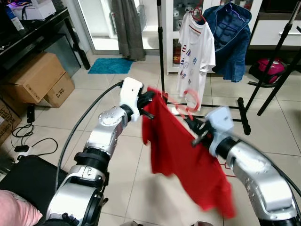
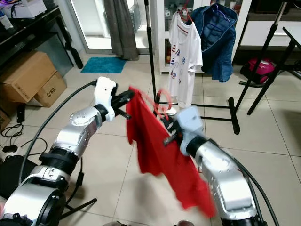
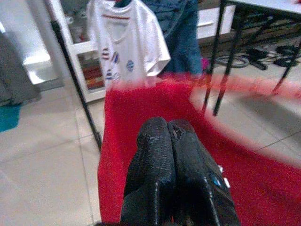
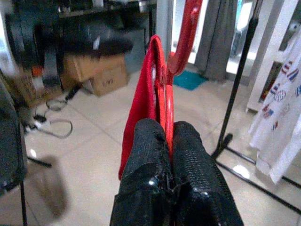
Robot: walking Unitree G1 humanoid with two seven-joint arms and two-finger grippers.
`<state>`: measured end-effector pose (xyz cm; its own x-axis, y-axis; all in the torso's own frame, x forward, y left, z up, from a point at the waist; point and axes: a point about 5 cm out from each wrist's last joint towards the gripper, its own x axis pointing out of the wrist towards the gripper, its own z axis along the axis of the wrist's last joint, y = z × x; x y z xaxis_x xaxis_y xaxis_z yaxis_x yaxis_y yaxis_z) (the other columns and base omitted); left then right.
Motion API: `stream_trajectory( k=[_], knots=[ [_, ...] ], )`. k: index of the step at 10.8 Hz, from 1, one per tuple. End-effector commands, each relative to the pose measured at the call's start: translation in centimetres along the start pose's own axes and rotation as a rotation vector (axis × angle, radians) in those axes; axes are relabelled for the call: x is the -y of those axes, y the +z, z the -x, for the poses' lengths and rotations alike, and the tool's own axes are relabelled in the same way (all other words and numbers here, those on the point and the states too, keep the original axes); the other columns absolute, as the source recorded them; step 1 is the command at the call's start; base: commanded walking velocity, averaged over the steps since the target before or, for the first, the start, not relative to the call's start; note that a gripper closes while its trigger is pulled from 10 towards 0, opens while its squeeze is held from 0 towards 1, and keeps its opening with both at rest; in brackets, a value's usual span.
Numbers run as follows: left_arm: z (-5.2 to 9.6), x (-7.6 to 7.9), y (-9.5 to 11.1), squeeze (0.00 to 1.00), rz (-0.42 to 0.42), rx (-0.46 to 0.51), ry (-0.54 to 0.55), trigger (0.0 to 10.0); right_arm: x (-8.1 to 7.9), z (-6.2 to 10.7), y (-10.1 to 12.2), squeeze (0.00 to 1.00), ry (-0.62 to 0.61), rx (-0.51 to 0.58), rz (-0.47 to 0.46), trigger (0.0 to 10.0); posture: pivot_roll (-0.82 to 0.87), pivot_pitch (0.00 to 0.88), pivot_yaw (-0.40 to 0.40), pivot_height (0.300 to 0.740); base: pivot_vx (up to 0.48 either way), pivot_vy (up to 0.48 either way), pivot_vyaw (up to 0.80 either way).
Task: Hang hanger
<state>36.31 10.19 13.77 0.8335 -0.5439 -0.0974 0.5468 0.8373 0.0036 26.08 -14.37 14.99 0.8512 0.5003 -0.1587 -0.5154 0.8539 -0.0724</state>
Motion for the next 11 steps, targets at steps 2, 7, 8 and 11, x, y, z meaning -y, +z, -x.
stream_trajectory(
  k=[2,7,8,11],
  knots=[
    [1.7,-0.4,-0.3,1.0,0.029,0.081,-0.015,10.0,1.7,0.4,-1.0,0.0,-0.157,-0.073,0.065,0.0,-0.18,0.0,0.129,0.74,0.0,0.0,0.0],
    [5.4,-1.1,-1.0,0.0,-0.007,0.129,0.153,10.0,2.6,1.8,-5.4,0.0,-0.58,-0.086,-0.174,10.0,-0.16,0.0,0.13,0.74,0.0,0.0,0.0],
    [5.4,-0.7,-1.3,0.0,-0.001,0.118,0.16,10.0,2.5,1.6,-5.1,0.0,-0.581,-0.061,-0.132,10.0,-0.17,0.0,0.131,0.74,0.0,0.0,0.0],
    [5.8,0.9,-1.8,0.0,-0.005,0.11,0.147,10.0,2.2,1.2,-4.7,0.0,-0.529,-0.041,-0.06,10.0,-0.18,0.0,0.061,0.74,0.195,0.0,0.0]
  ],
)
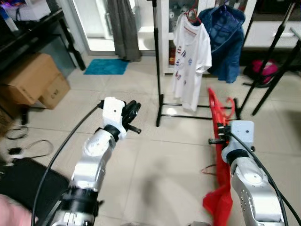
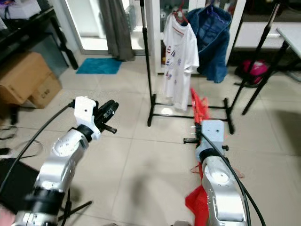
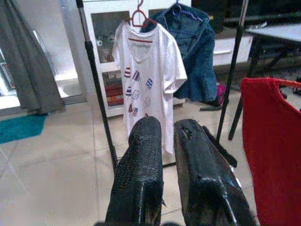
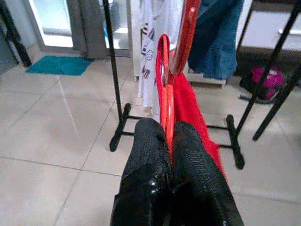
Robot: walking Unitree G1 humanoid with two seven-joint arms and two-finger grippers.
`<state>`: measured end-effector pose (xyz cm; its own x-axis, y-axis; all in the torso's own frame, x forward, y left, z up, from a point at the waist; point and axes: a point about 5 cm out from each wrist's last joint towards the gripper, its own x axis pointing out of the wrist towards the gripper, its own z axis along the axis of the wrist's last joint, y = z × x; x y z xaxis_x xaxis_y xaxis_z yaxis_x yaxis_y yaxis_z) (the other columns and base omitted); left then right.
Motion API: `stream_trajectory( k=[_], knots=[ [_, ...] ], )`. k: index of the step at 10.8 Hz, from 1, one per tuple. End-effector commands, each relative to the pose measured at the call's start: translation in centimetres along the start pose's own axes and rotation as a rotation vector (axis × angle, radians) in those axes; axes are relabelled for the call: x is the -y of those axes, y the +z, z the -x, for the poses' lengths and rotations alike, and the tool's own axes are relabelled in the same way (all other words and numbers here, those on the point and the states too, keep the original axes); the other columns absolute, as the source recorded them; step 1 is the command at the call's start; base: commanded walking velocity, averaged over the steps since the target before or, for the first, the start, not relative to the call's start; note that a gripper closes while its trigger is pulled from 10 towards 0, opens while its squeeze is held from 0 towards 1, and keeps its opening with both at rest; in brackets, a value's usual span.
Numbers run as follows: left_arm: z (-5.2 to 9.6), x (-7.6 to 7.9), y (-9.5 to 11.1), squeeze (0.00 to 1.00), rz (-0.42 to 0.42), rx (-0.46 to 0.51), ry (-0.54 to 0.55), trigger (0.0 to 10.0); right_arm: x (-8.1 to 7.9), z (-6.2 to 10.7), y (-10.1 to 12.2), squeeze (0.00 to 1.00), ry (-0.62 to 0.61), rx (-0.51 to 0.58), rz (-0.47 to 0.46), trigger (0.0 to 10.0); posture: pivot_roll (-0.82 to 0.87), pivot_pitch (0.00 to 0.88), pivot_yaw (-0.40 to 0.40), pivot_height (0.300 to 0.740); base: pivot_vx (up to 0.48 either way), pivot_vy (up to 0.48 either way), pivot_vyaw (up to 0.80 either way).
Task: Hang hanger
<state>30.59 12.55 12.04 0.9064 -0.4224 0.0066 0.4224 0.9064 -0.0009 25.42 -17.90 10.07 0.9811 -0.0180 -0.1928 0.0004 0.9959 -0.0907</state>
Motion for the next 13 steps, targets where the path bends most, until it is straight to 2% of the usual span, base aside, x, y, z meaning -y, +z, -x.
stream_trajectory(
  k=[1,3,4,6,11,13],
  knots=[
    [0.1,0.0,0.3,0.0,-0.01,0.012,0.021,10.0,-0.2,-0.2,0.8,0.0,0.025,0.046,0.015,10.0,-0.18,0.0,0.031,0.74,0.334,0.0,0.0],
    [0.5,0.5,0.1,0.0,-0.029,0.01,0.018,10.0,0.0,-0.2,0.8,0.0,0.068,0.036,0.007,10.0,-0.19,0.0,-0.017,0.74,0.364,0.0,0.0],
    [0.8,0.9,0.2,0.0,-0.058,0.003,-0.01,10.0,0.0,0.0,0.4,0.0,0.106,-0.001,-0.032,10.0,-0.19,0.0,-0.04,0.74,0.409,0.0,0.0],
    [0.9,1.0,0.3,0.0,-0.068,-0.001,-0.021,10.0,0.0,0.2,0.1,0.0,0.112,-0.014,-0.032,10.0,-0.18,0.001,-0.039,0.74,0.439,0.0,-0.8],
    [0.3,0.7,0.7,0.0,-0.092,-0.028,-0.082,10.0,-0.1,0.3,-0.1,0.0,0.063,-0.005,-0.092,10.0,-0.17,0.014,0.05,0.74,0.443,0.0,0.0],
    [0.2,0.7,0.9,0.0,-0.079,-0.026,-0.09,10.0,-0.3,0.3,-0.1,0.0,0.059,0.0,-0.094,10.0,-0.17,0.011,0.06,0.74,0.431,0.0,0.0]
  ],
)
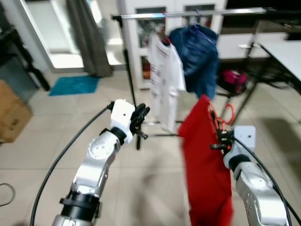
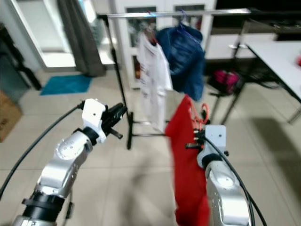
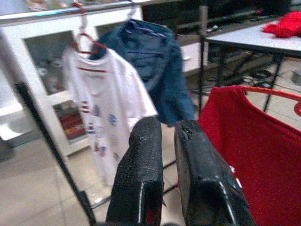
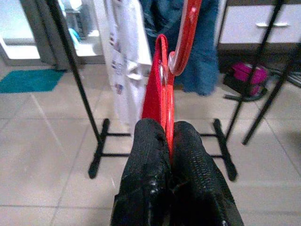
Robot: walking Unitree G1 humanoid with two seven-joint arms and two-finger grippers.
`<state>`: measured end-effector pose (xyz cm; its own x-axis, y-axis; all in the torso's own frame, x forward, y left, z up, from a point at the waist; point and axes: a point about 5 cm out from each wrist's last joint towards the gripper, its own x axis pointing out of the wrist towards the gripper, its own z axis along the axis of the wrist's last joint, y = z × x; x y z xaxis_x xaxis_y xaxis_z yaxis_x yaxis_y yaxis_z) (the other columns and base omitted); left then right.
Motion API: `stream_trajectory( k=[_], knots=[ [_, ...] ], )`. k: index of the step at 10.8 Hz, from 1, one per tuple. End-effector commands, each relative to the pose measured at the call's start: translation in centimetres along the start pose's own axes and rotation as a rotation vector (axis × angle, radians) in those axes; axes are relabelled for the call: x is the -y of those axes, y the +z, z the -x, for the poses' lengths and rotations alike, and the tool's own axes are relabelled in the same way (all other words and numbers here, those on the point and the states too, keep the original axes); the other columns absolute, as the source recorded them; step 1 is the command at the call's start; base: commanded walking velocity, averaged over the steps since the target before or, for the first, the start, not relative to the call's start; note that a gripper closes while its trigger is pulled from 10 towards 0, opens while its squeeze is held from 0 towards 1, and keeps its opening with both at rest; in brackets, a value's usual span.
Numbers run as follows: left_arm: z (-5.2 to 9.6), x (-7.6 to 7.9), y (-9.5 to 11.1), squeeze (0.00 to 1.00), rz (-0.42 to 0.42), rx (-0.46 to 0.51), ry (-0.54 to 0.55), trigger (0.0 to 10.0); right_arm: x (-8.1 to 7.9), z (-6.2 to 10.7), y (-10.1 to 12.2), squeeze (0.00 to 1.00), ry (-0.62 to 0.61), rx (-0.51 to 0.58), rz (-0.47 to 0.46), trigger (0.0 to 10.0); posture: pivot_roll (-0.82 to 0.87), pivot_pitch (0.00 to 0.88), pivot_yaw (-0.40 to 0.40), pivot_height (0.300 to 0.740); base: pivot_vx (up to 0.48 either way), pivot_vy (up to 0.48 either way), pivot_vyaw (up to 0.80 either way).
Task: Hang hanger
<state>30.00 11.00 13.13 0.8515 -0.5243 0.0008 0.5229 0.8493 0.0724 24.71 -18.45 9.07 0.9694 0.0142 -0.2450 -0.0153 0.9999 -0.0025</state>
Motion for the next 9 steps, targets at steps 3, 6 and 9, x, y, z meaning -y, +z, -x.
stream_trajectory(
  k=[3,6,9],
  knots=[
    [0.3,-1.0,-0.2,0.0,0.015,-0.025,0.032,10.0,-1.2,-0.3,1.3,0.0,0.048,0.061,0.011,10.0,-0.17,0.006,0.058,0.74,0.416,0.0,0.0],
    [0.5,-0.9,-0.3,0.0,0.015,-0.027,0.031,10.0,-1.7,-0.4,1.7,0.0,0.08,0.062,0.035,10.0,-0.17,0.007,0.054,0.74,0.414,0.0,0.0],
    [0.5,-0.9,-0.4,0.0,0.011,-0.033,0.026,10.0,-2.1,-0.4,2.0,0.0,0.133,0.051,0.078,10.0,-0.17,0.007,0.053,0.74,0.41,0.0,0.0]
  ],
)
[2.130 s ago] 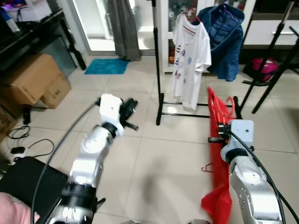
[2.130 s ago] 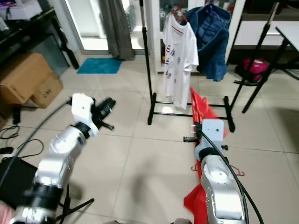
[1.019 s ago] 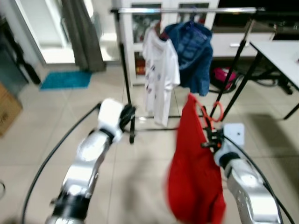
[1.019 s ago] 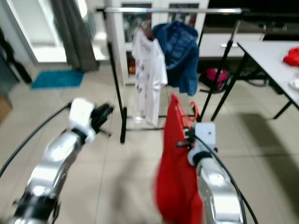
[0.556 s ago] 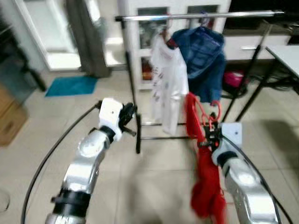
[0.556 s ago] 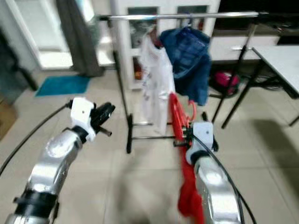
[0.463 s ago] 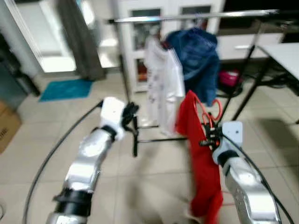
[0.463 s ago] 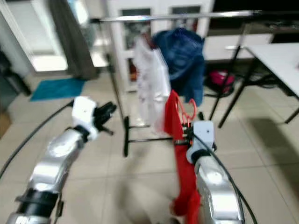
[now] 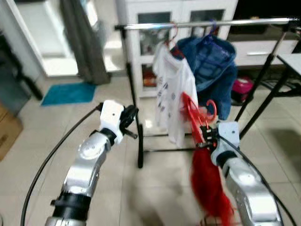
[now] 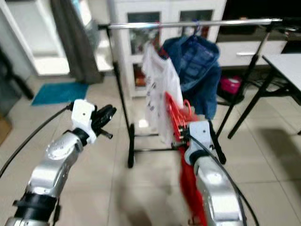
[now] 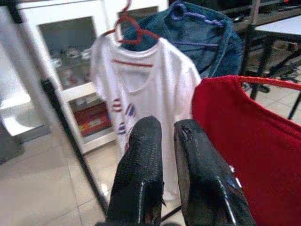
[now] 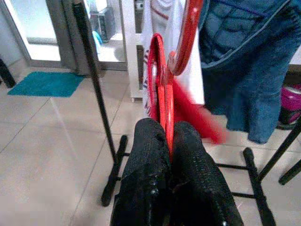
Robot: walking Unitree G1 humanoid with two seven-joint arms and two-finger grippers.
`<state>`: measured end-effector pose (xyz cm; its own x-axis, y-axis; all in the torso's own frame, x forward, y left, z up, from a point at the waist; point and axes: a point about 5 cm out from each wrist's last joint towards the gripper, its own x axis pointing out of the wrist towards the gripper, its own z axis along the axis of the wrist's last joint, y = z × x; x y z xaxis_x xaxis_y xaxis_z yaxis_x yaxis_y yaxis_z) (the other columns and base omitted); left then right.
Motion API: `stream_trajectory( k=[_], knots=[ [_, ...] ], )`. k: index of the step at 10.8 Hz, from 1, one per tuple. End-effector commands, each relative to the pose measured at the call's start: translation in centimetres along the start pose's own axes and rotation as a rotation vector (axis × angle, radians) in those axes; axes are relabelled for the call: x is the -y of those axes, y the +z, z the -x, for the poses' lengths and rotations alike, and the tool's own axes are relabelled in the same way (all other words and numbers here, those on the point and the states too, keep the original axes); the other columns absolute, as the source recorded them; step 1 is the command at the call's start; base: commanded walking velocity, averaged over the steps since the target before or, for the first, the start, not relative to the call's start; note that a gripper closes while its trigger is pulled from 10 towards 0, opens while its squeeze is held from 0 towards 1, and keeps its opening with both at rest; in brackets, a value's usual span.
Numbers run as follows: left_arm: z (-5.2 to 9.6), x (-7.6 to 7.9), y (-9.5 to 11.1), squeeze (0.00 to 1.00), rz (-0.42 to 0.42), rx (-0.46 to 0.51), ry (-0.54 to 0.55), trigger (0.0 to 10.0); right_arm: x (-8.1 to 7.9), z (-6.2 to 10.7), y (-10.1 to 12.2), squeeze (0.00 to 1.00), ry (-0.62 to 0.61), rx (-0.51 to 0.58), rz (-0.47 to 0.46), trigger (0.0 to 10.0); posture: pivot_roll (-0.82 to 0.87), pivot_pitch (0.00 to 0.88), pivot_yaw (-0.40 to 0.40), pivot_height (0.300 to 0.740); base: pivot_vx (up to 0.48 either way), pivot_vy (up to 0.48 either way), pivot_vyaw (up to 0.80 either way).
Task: Hang hanger
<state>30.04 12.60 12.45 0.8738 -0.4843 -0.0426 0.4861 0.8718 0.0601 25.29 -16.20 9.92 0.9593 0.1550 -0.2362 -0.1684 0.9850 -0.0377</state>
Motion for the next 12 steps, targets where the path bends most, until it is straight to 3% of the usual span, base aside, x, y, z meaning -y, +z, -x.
stream_trajectory(
  k=[1,5,7,9,12],
  knots=[
    [-0.2,0.5,0.3,0.0,-0.004,0.013,-0.017,10.0,0.0,-0.1,1.2,0.0,0.016,0.033,0.022,10.0,-0.17,0.005,0.051,0.74,0.409,0.0,0.0],
    [0.3,0.4,0.2,0.0,-0.023,0.009,-0.019,10.0,-1.3,0.2,1.5,0.0,0.257,-0.047,0.102,10.0,-0.15,0.0,0.04,0.74,0.41,0.0,0.0],
    [0.8,0.0,0.2,0.0,-0.032,0.004,-0.001,10.0,-1.0,-0.3,2.9,0.0,0.226,0.01,0.063,10.0,-0.14,0.0,0.029,0.74,0.411,0.0,0.0],
    [1.0,0.0,0.2,0.0,-0.044,0.001,-0.006,10.0,-1.2,-0.8,3.5,0.0,0.194,0.047,0.103,10.0,-0.13,0.0,0.029,0.74,0.411,0.0,0.0],
    [1.1,-0.1,0.4,0.0,-0.058,0.0,-0.02,10.0,-0.5,-1.2,4.3,0.0,0.14,0.087,0.091,10.0,-0.13,0.0,0.036,0.74,0.412,0.0,0.0]
  ],
)
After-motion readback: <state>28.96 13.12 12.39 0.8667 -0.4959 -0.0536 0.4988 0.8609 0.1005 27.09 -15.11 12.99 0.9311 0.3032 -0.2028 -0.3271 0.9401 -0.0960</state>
